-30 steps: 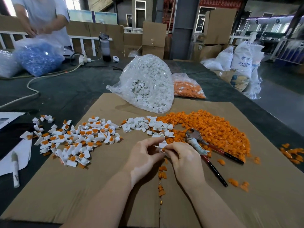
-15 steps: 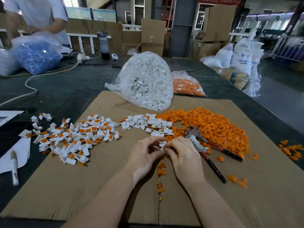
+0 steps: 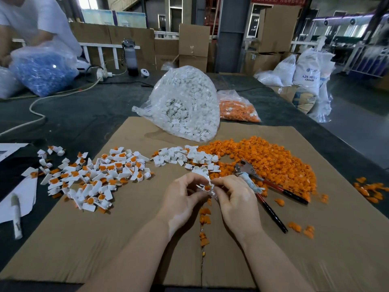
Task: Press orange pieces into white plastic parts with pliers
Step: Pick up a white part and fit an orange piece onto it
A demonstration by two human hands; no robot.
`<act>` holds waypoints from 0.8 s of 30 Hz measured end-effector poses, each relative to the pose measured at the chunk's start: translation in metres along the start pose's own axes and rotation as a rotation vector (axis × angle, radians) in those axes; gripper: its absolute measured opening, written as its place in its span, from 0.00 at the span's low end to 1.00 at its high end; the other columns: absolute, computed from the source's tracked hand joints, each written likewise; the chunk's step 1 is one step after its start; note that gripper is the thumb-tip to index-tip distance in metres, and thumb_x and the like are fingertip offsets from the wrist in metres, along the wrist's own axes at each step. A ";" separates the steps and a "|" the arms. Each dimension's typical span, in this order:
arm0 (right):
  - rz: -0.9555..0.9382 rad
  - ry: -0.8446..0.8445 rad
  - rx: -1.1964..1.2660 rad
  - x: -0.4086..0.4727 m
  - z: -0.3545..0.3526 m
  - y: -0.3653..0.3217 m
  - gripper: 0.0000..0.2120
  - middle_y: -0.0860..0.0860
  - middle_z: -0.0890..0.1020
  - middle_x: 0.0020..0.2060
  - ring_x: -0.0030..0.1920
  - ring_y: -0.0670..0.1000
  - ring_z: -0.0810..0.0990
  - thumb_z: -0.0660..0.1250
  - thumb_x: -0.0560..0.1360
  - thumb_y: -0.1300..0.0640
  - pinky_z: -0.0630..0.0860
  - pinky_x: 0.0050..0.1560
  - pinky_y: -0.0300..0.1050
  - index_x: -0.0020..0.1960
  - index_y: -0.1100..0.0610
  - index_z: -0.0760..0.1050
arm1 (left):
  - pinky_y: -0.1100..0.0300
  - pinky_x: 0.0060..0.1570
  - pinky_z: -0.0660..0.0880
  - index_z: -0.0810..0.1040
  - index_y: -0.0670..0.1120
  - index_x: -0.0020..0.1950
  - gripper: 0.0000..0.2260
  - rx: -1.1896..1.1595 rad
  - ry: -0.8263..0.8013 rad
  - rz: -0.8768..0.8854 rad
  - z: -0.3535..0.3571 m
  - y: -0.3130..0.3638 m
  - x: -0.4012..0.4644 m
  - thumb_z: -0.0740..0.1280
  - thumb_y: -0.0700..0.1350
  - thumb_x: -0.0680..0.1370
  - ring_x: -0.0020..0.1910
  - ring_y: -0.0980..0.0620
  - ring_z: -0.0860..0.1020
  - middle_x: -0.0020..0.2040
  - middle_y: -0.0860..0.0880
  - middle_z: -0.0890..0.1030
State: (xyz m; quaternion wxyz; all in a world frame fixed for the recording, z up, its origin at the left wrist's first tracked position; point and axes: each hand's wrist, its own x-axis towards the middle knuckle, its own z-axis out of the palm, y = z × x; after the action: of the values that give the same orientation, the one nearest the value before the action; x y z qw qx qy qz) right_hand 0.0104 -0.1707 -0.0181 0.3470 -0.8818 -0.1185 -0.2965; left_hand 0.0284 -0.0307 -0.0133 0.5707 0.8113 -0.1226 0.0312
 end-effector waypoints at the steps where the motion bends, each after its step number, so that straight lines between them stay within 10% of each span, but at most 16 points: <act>1: 0.007 0.005 0.017 0.000 0.000 0.000 0.06 0.50 0.82 0.40 0.45 0.49 0.78 0.70 0.71 0.67 0.77 0.45 0.45 0.46 0.60 0.81 | 0.71 0.39 0.73 0.78 0.50 0.46 0.10 -0.011 0.009 0.001 0.000 0.000 0.000 0.71 0.36 0.72 0.39 0.59 0.77 0.41 0.54 0.80; 13: -0.093 -0.001 -0.094 0.000 0.001 -0.002 0.03 0.50 0.79 0.36 0.40 0.51 0.76 0.72 0.70 0.64 0.74 0.41 0.44 0.40 0.59 0.80 | 0.70 0.43 0.72 0.78 0.52 0.54 0.12 0.132 0.000 0.024 0.003 -0.002 0.000 0.72 0.42 0.73 0.43 0.59 0.77 0.44 0.57 0.80; 18: 0.220 0.201 -0.088 0.001 0.000 0.006 0.03 0.49 0.81 0.40 0.44 0.49 0.75 0.68 0.74 0.64 0.69 0.47 0.42 0.45 0.58 0.80 | 0.63 0.53 0.70 0.77 0.53 0.53 0.09 0.070 0.209 -0.109 -0.001 -0.003 0.004 0.68 0.41 0.76 0.51 0.54 0.75 0.51 0.52 0.78; 24: 0.335 0.195 -0.150 0.001 0.003 0.010 0.05 0.49 0.80 0.42 0.44 0.45 0.72 0.64 0.75 0.64 0.64 0.43 0.38 0.47 0.58 0.79 | 0.51 0.62 0.68 0.78 0.50 0.60 0.11 0.602 0.352 -0.238 -0.036 -0.019 0.016 0.65 0.44 0.78 0.60 0.47 0.69 0.59 0.47 0.75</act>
State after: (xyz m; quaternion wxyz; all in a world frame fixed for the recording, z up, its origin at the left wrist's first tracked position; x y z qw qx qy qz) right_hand 0.0166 -0.1761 -0.0250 0.3347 -0.8796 0.0866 -0.3267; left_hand 0.0512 0.0062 -0.0153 0.3183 0.9337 0.0873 0.1386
